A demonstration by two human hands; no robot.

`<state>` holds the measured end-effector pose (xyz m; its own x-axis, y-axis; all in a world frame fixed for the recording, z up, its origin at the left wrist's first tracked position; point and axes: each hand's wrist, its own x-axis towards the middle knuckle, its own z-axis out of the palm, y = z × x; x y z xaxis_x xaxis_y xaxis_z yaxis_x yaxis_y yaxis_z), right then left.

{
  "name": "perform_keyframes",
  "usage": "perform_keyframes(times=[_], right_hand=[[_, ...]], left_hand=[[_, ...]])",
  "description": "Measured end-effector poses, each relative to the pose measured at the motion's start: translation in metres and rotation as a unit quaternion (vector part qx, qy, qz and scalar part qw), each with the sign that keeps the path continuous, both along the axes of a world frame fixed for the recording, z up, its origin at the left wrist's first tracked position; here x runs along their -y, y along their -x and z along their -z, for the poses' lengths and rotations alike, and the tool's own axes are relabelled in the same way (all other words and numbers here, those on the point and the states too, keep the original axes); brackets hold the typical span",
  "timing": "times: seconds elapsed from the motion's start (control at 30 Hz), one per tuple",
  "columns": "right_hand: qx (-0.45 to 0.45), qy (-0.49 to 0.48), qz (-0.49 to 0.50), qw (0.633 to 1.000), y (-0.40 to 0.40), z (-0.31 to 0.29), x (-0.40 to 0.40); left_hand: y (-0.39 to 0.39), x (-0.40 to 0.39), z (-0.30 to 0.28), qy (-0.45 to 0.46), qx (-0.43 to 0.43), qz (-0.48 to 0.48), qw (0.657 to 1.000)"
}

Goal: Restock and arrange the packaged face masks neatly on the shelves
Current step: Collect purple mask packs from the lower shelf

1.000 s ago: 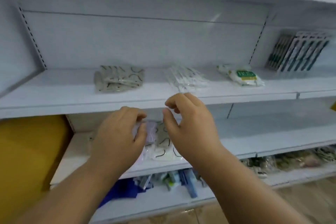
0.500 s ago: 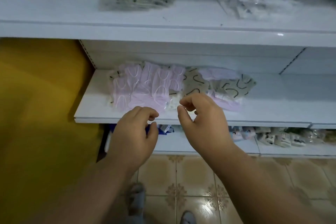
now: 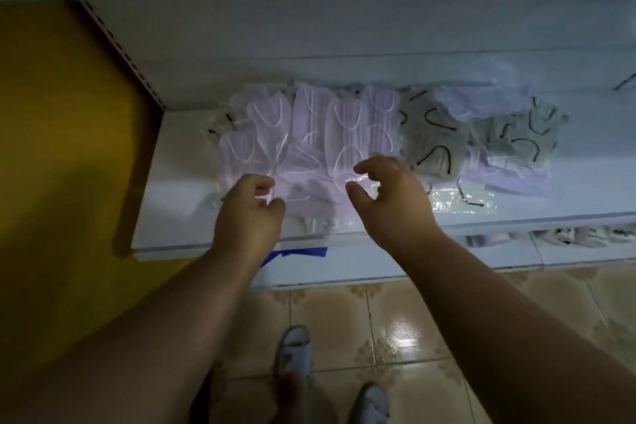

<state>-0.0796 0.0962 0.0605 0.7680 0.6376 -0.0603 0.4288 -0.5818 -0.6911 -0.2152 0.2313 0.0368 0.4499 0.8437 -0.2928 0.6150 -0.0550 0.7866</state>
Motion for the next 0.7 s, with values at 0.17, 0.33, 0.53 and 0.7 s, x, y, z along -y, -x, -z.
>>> perform_keyframes(times=[0.17, 0.33, 0.53, 0.7], right_hand=[[-0.018, 0.08, -0.03, 0.996, -0.019, 0.058, -0.037], [-0.032, 0.167, -0.05, 0.984, -0.036, 0.106, -0.048], [-0.019, 0.165, -0.114, 0.979, -0.017, 0.133, -0.051], [0.064, 0.16, -0.092, 0.981, -0.019, 0.138, -0.044]], left_hand=[[-0.012, -0.054, 0.05, 0.125, -0.017, -0.158, 0.979], [-0.019, -0.058, 0.081, 0.166, -0.004, -0.18, 0.97], [-0.037, -0.041, 0.088, 0.234, 0.012, -0.119, 0.965], [-0.048, -0.031, 0.095, 0.327, 0.183, -0.187, 0.908]])
